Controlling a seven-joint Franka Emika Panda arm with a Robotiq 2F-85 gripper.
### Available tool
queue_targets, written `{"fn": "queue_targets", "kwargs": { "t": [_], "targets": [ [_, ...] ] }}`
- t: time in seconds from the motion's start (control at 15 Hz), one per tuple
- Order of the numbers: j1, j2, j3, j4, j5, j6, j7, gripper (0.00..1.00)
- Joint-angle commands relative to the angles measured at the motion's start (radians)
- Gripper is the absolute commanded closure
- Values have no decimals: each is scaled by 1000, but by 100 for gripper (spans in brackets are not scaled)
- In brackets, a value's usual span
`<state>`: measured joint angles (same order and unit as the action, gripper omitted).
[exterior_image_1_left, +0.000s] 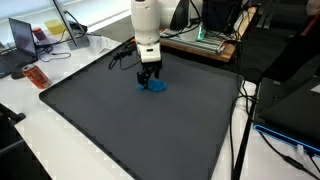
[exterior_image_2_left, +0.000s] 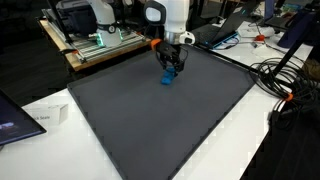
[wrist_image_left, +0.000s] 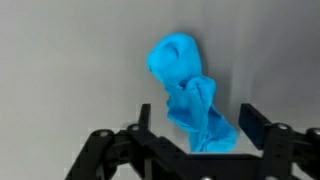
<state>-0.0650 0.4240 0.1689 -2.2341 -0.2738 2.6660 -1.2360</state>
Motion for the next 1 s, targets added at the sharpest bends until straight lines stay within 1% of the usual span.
{"fn": "queue_targets", "kwargs": {
  "t": [0.0, 0.4, 0.67, 0.93],
  "targets": [
    [-8, -45, 7, -1, 39, -58, -51, 0],
    [-15, -96, 4, -3, 114, -107, -53, 0],
    [-15, -135, -2, -7, 145, -132, -55, 0],
    [-29, -167, 6, -23, 204, -110, -101, 0]
  ]
}}
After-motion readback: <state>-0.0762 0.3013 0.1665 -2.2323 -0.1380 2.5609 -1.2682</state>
